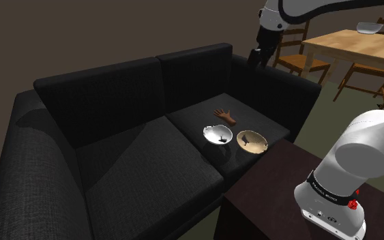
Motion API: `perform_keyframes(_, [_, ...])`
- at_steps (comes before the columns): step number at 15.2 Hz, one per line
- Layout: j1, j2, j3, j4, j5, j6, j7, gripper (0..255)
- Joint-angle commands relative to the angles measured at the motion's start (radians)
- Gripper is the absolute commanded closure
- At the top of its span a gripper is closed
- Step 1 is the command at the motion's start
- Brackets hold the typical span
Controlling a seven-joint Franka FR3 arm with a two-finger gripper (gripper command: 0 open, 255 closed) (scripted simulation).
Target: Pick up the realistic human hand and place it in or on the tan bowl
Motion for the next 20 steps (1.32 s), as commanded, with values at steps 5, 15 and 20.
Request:
perform_keyframes(5, [-0.029,0.143,-0.044,-0.065,-0.017,0.21,-0.002,0])
perform_keyframes(15, [-0.061,0.485,-0.11,-0.045,-0.009,0.529,-0.011,0])
perform_keyframes(20, [-0.072,0.68,-0.135,0.015,0.032,0.66,-0.037,0])
